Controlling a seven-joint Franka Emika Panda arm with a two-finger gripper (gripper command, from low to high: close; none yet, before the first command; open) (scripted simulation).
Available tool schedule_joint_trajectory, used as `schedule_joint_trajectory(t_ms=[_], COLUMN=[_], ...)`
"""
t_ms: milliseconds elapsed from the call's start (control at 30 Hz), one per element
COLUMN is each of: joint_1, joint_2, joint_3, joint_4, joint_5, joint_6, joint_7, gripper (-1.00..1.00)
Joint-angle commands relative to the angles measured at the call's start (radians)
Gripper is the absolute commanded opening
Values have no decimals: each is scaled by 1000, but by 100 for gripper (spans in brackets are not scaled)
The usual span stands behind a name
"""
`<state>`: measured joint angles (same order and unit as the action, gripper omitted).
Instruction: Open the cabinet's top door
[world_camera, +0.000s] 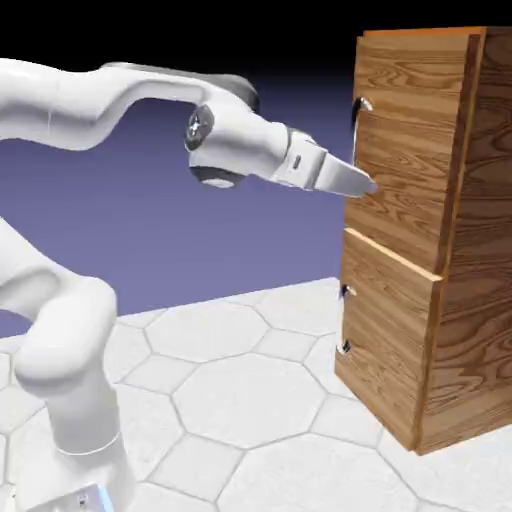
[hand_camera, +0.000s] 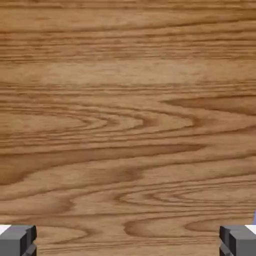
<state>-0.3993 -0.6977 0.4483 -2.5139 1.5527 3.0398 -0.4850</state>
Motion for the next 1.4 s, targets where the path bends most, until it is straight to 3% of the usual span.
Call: schedule_joint_trajectory(t_ms=[0,967,1200,1233,1367], joint_1=[-12,-346,-525,-525,-417], joint_2=[-4,-107,-12,-12,25], joint_3=[13,377,505,505,417], joint_4=[8,249,373,373,338], joint_5=[44,1305,1345,1345,1345], joint_6=[0,2,-30,-30,-51], joint_7=[-34,-1030,-1069,-1069,-1135], gripper=[0,0,0,-100,-100])
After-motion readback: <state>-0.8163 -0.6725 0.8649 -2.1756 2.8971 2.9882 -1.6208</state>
